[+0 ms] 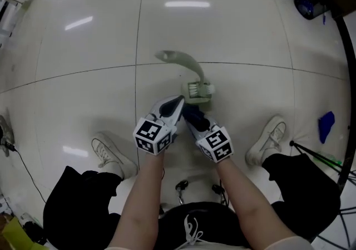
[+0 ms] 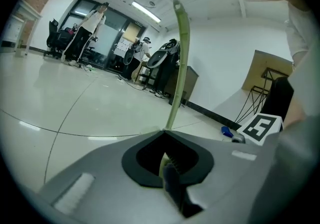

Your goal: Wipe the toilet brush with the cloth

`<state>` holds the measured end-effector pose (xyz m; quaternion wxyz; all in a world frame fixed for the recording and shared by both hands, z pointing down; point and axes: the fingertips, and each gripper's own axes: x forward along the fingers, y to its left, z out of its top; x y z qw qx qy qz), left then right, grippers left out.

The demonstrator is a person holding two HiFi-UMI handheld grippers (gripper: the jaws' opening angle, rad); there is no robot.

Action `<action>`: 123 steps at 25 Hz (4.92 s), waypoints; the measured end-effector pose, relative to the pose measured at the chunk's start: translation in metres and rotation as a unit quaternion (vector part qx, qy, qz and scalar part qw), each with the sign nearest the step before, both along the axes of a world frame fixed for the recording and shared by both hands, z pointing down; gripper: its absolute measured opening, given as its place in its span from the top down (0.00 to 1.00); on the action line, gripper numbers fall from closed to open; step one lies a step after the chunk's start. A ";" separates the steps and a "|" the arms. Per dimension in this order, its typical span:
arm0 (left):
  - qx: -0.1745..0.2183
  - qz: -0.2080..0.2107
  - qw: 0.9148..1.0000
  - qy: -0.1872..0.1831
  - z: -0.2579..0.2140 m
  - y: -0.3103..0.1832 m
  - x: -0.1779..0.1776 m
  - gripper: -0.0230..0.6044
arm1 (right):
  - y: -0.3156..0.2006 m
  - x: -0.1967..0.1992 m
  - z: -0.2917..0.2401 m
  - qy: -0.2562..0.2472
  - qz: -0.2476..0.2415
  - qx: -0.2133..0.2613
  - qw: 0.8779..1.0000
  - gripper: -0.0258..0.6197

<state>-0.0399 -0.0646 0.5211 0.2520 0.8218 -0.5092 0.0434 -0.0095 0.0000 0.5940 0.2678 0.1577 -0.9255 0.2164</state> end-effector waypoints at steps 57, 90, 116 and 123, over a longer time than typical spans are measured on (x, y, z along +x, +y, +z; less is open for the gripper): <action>-0.021 -0.045 0.999 -0.003 0.025 0.010 0.025 0.95 | -0.165 0.069 0.053 -0.094 0.186 -0.300 0.931 0.86; -0.023 -0.069 0.997 0.039 0.018 -0.026 0.017 0.95 | -0.215 -0.008 -0.088 -0.149 0.036 -0.116 0.981 0.86; -0.036 -0.148 0.988 0.028 0.024 -0.028 0.012 0.95 | -0.172 -0.041 0.010 -0.037 -0.208 -0.295 0.932 0.86; -0.035 -0.144 0.989 0.023 0.024 -0.031 0.012 0.95 | -0.177 -0.015 0.005 -0.096 -0.146 -0.370 0.912 0.86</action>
